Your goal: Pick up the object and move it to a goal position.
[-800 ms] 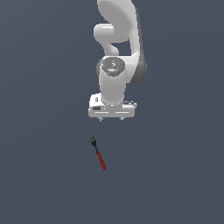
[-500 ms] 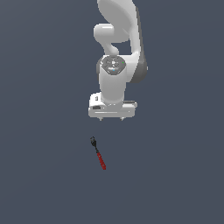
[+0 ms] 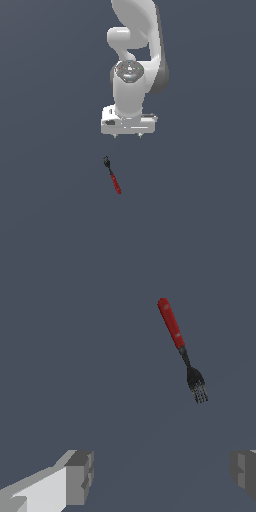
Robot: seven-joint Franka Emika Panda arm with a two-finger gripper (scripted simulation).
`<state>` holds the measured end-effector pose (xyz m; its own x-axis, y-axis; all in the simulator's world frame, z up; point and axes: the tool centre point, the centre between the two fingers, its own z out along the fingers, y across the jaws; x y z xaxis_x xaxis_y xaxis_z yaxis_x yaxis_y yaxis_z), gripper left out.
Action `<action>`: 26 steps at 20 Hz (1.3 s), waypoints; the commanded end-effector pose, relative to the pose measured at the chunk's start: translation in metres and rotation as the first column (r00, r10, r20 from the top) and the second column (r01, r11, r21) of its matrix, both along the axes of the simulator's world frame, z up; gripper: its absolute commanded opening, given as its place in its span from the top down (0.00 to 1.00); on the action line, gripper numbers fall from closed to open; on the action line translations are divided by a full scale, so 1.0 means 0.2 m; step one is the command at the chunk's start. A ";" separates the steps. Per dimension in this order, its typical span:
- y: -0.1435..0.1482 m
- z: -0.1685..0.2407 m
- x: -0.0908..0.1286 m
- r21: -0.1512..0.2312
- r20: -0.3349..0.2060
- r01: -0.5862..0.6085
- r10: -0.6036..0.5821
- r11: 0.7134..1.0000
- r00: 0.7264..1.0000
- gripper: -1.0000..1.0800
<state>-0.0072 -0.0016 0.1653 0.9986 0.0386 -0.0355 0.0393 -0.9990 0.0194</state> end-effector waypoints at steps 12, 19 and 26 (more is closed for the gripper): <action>-0.11 -0.16 0.20 0.004 0.007 -0.142 0.141 0.990 0.990 0.04; -0.23 -0.34 0.36 0.011 0.018 -0.276 0.276 0.961 0.961 0.04; -0.33 -0.48 0.46 0.018 0.029 -0.366 0.365 0.931 0.931 0.04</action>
